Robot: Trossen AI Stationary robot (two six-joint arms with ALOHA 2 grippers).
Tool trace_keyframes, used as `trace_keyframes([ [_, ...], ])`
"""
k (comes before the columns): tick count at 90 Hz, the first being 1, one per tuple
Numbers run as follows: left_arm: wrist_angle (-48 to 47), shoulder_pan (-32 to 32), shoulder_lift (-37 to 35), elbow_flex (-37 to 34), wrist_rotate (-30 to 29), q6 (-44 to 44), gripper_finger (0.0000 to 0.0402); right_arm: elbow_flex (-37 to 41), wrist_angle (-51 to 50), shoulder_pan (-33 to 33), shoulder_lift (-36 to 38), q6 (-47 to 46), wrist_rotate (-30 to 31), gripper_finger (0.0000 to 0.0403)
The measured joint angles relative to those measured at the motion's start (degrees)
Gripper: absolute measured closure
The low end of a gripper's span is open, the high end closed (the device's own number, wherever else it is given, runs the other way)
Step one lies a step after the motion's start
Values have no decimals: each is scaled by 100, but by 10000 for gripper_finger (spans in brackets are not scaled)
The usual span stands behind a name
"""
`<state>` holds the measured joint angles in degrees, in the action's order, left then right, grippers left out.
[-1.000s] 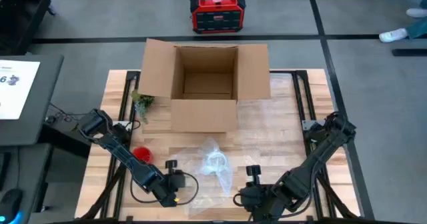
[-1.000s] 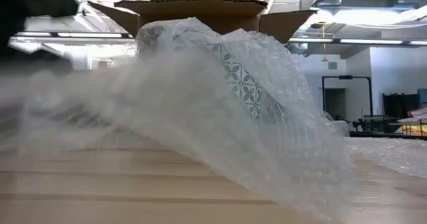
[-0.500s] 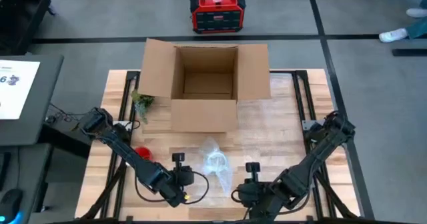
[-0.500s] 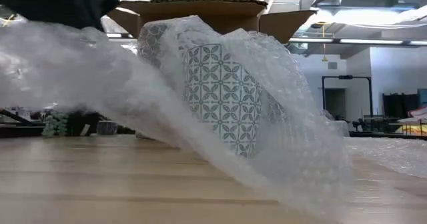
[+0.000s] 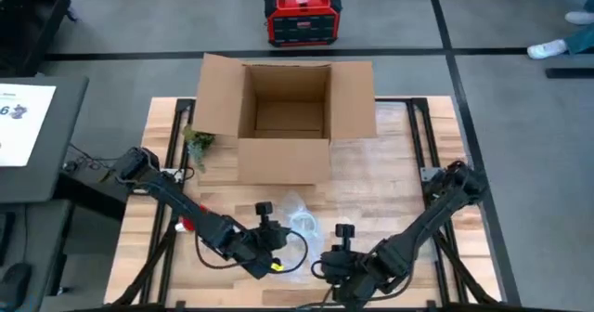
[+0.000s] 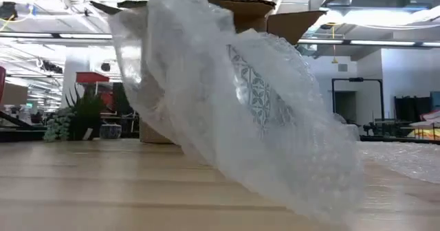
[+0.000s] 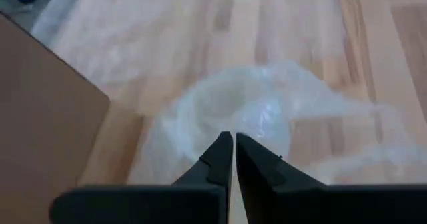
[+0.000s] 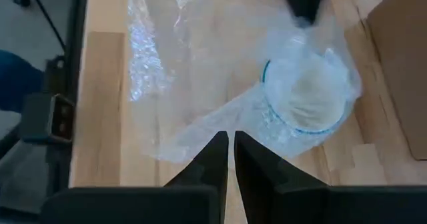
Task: Wrap mug
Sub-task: Pack the white mug with the bubble wrap
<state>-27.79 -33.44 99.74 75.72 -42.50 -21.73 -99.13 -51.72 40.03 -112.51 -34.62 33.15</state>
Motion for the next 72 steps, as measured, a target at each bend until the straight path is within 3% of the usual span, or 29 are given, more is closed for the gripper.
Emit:
trace_keyframes([
  [39, 544, 298, 0, 2, 50, 436, 401, 0, 906, 159, -103, 1228, -38, 371],
  [51, 538, 301, -2, 2, 61, 438, 402, 0, 1227, 200, -231, 1567, -39, 325],
  [72, 483, 298, -4, 2, 118, 425, 402, -2, 1865, -3, -609, 1577, 595, 205],
])
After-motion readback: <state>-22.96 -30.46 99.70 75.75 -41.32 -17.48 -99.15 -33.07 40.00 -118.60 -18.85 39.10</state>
